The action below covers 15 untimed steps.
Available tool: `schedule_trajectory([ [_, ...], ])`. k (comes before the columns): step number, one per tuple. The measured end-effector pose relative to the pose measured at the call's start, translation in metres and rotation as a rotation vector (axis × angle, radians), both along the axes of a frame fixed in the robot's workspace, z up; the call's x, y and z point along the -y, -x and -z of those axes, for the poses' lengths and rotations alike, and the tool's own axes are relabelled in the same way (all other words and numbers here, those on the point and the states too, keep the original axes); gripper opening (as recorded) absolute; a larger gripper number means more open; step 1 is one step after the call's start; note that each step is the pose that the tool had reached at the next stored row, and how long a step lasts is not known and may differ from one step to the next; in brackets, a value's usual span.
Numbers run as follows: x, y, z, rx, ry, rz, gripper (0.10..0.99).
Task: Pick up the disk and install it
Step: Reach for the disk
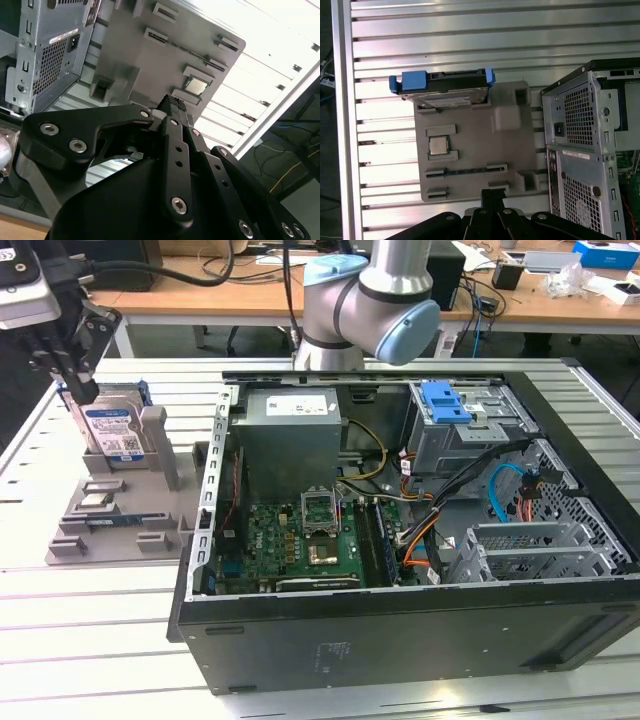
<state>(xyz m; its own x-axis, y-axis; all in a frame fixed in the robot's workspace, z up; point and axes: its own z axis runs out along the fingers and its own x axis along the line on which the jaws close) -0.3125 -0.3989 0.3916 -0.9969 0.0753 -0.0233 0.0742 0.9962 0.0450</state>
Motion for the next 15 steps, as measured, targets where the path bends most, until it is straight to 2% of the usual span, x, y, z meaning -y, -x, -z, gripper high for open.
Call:
schedule_trajectory([
  [15, 0.0000, 0.0327, 0.0003, 0.0000, 0.000, 0.000, 0.102],
])
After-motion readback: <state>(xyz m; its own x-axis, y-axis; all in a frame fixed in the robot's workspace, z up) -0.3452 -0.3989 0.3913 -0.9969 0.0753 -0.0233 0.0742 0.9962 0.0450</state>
